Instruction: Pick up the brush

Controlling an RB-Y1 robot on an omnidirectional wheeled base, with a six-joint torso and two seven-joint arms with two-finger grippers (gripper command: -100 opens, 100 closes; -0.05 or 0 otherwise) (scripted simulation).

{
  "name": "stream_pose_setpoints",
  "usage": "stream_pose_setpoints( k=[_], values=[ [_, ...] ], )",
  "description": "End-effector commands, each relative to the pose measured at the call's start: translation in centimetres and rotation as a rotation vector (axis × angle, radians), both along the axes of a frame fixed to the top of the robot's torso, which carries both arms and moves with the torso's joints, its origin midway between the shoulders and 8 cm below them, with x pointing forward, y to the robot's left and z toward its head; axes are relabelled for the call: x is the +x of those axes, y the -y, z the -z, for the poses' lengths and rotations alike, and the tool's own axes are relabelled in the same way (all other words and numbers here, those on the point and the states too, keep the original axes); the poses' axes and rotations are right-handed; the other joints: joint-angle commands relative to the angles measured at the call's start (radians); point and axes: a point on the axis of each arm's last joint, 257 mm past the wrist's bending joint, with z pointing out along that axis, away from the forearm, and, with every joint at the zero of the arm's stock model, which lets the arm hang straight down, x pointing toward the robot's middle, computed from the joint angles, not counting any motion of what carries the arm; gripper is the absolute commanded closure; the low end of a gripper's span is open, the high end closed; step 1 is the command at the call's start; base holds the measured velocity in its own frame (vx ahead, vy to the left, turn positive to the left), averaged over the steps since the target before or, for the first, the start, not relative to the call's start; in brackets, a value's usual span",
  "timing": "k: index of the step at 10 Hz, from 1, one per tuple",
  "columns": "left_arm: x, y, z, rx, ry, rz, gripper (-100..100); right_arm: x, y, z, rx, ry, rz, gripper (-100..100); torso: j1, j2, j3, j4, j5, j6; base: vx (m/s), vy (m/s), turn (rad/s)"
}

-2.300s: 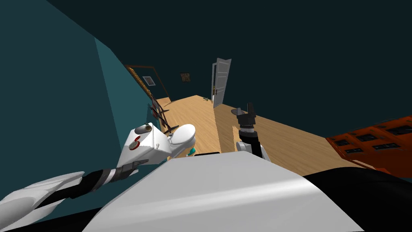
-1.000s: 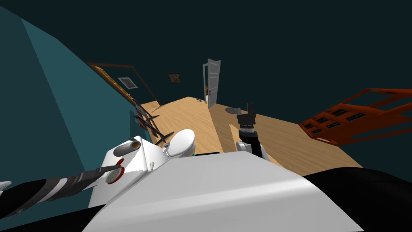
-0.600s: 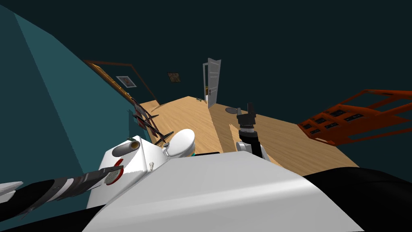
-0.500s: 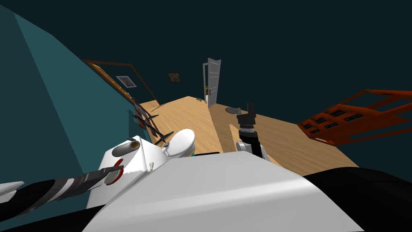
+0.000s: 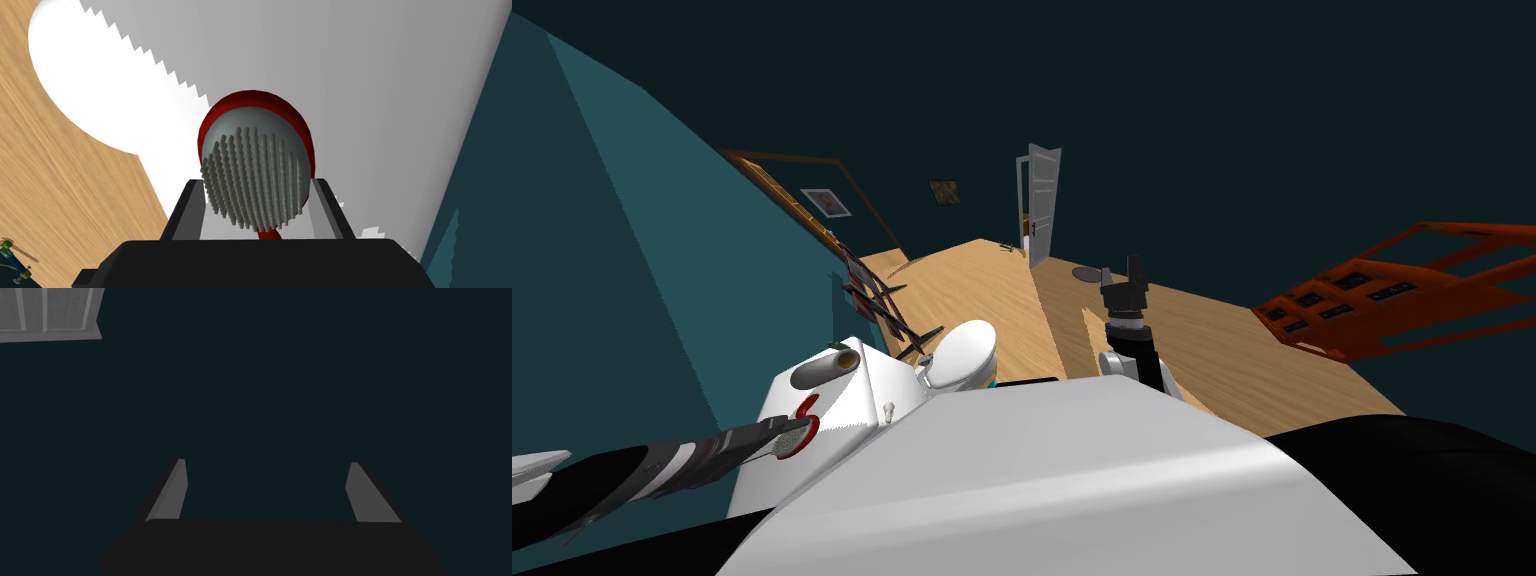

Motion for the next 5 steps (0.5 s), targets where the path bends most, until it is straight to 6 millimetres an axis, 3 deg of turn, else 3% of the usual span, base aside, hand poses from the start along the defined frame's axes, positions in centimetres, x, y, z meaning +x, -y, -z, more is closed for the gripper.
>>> stream_pose_setpoints(
  k=[1, 2, 4, 5],
  values=[
    [0.0, 0.0, 0.0, 0.0, 0.0, 0.0, 0, 0.0, 0.0, 0.0, 0.0, 0.0, 0.0, 0, 0.0, 0.0, 0.0, 0.0, 0.0, 0.0, 0.0, 0.0, 0.0],
    [0.1, -0.2, -1.2, -0.001, 0.0, 0.0, 100, 0.0, 0.0, 0.0, 0.0, 0.0, 0.0, 0, 0.0, 0.0, 0.0, 0.0, 0.0, 0.0, 0.0, 0.0, 0.0],
    [0.3, -0.2, -1.3, 0.0, 0.0, 0.001, 100, 0.0, 0.0, 0.0, 0.0, 0.0, 0.0, 0, -0.001, 0.0, 0.0, 0.0, -0.001, 0.0, 0.0, 0.0, 0.0],
    [0.3, -0.2, -1.4, -0.001, 0.001, 0.0, 0, 0.0, 0.0, 0.0, 0.0, 0.0, 0.0, 0, 0.0, 0.0, 0.0, 0.0, 0.0, 0.0, 0.0, 0.0, 0.0]
  ],
)
